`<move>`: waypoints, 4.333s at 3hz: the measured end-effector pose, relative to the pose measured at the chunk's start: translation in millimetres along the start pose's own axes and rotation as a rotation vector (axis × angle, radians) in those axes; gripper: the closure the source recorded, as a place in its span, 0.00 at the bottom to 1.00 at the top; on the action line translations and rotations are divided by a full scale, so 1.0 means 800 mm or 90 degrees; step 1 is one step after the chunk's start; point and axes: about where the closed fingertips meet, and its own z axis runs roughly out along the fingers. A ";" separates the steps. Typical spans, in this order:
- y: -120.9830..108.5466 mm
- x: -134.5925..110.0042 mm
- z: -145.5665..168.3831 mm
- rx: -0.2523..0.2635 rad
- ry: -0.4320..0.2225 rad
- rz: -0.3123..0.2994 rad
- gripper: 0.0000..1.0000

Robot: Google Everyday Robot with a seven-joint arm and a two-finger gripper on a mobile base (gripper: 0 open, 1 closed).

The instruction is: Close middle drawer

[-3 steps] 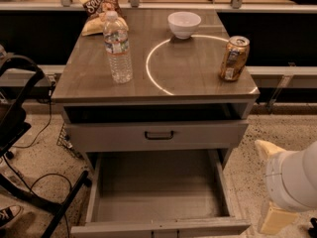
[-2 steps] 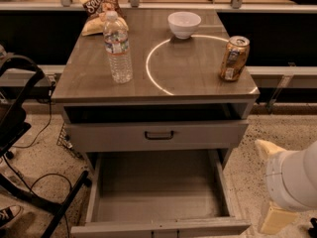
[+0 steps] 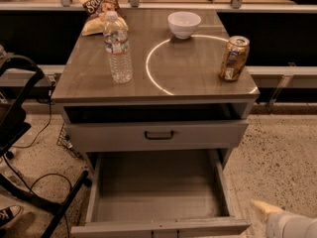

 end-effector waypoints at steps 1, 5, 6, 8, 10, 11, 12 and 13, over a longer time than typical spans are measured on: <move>0.084 0.034 0.094 -0.036 -0.004 -0.028 0.57; 0.147 0.074 0.103 -0.150 0.111 -0.042 0.54; 0.148 0.075 0.056 -0.130 0.104 0.029 0.61; 0.155 0.049 0.115 -0.145 0.003 0.064 1.00; 0.164 0.040 0.153 -0.161 -0.021 0.053 0.68; 0.163 0.040 0.152 -0.160 -0.020 0.053 0.82; 0.159 0.037 0.156 -0.157 -0.020 0.048 1.00; 0.139 0.024 0.188 -0.161 -0.021 0.022 1.00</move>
Offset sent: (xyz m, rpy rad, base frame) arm -0.0531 -0.0100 -0.2105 -0.0257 0.1120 0.1118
